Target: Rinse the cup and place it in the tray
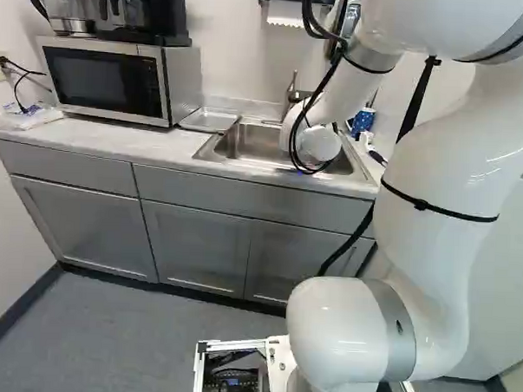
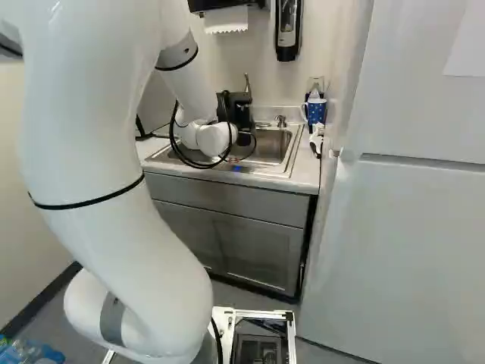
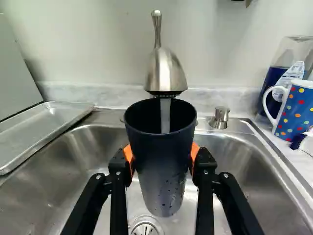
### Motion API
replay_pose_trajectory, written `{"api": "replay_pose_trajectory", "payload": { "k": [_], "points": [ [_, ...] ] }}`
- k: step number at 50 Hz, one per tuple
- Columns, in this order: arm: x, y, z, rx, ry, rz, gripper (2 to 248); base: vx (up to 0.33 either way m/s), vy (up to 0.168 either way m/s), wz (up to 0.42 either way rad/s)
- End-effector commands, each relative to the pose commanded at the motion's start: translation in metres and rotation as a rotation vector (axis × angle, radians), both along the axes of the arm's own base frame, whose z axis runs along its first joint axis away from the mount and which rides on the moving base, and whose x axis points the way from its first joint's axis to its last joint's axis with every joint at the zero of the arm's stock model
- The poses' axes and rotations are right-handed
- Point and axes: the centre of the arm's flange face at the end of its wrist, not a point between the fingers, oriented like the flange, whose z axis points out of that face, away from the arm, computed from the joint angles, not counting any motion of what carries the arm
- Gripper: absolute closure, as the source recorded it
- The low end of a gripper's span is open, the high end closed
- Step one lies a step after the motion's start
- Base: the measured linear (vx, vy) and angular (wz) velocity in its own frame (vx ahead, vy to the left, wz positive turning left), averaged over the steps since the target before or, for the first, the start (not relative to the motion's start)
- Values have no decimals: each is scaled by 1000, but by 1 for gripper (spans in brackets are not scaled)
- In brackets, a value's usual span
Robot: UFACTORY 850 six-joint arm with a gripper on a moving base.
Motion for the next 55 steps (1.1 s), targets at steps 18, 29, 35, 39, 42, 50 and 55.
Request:
{"api": "replay_pose_trajectory", "payload": {
  "k": [18, 29, 35, 39, 42, 50, 55],
  "points": [
    [0, 0, 0, 0, 0, 0, 126, 0, 0, 0],
    [0, 0, 0, 0, 0, 0, 126, 0, 0, 0],
    [0, 0, 0, 0, 0, 0, 126, 0, 0, 0],
    [0, 0, 0, 0, 0, 0, 126, 0, 0, 0],
    [0, 0, 0, 0, 0, 0, 126, 0, 0, 0],
    [0, 0, 0, 0, 0, 0, 126, 0, 0, 0],
    [0, 0, 0, 0, 0, 0, 126, 0, 0, 0]
  ]
}}
